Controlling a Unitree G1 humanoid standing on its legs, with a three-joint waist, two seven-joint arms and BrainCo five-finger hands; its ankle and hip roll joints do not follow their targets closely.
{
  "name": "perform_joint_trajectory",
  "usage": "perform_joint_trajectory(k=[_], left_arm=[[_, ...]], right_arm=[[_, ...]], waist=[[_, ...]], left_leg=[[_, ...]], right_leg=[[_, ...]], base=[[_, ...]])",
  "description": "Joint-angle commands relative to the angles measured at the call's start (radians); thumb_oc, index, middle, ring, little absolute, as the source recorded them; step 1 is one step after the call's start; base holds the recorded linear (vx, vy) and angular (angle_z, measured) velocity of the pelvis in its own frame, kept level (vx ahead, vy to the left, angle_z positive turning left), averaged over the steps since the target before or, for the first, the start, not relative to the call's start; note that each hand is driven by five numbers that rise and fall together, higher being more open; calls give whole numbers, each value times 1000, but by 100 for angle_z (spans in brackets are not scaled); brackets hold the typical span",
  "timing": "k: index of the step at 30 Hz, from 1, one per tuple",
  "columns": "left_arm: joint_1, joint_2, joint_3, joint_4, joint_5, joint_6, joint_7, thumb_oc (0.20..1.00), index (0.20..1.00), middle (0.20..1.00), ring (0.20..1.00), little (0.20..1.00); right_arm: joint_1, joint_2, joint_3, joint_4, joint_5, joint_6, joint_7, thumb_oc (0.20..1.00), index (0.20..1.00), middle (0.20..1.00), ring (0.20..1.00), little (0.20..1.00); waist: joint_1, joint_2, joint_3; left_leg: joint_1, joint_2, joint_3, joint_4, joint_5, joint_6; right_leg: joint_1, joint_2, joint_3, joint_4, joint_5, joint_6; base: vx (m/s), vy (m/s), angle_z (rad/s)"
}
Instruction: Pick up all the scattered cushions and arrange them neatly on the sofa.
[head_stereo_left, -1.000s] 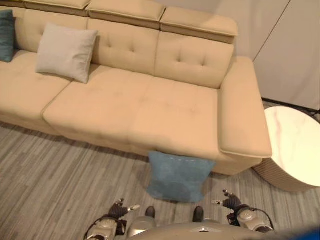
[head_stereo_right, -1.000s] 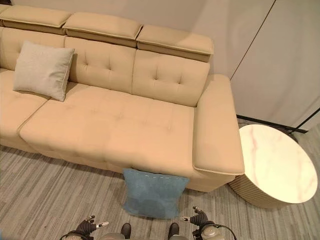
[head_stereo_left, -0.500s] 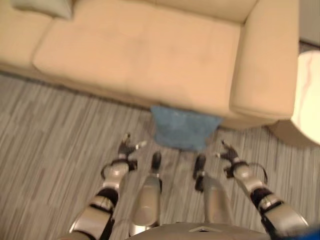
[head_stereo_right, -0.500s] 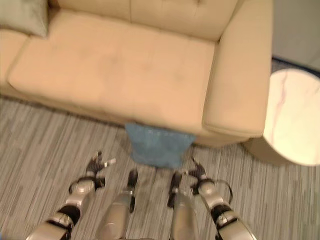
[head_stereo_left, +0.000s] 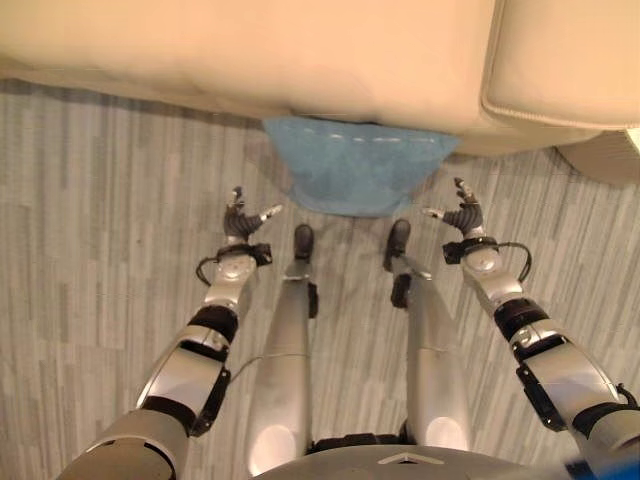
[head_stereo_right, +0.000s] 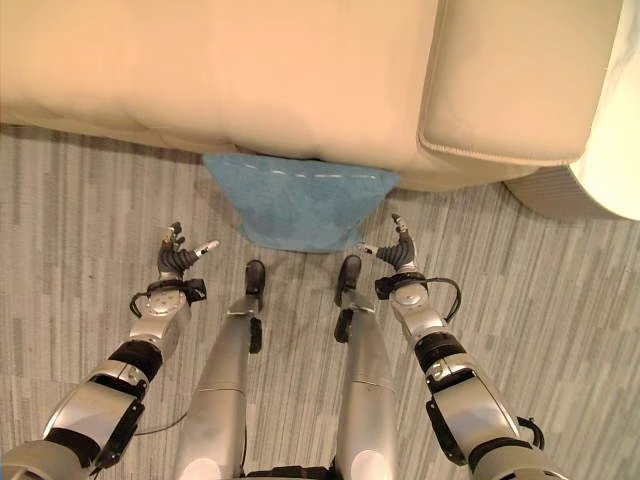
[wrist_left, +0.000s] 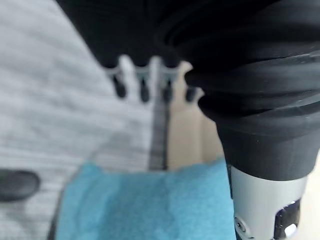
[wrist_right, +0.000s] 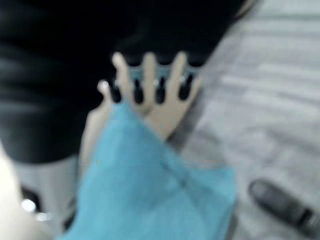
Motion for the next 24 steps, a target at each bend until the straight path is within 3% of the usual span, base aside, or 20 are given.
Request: perform_joint_trajectory(k=[1,12,24], left_arm=[[34,30,15,-16,-45,-40,30,1000,1000,1000,1000,1000],[-145,102,-13,-71,-105,-44,43,1000,1000,1000,1000,1000],[-264,116,-73,-89,-111,-31,64,1000,1000,1000,1000,1000]], right_arm=[[46,-46,6,-25,62,-41,-41,1000,1000,1000,1000,1000],[-142,-124,-21,42,277,-90,-12,1000,1000,1000,1000,1000],[-325,-188,66,28,266,-83,-14,1000,1000,1000,1000,1000]], waist=[[0,6,-86],[-13,12,-56],[-12,21,-31]], left_leg=[[-50,18,-24,79,-82,-36],[-304,15,-10,240,-123,-11],[-482,2,-11,344,-132,-4]], right_leg=[[-7,-31,30,-21,-24,95],[-270,-12,77,115,-48,90],[-476,-7,106,241,-72,80]], base=[[44,42,-6],[35,21,-7],[17,1,-1]])
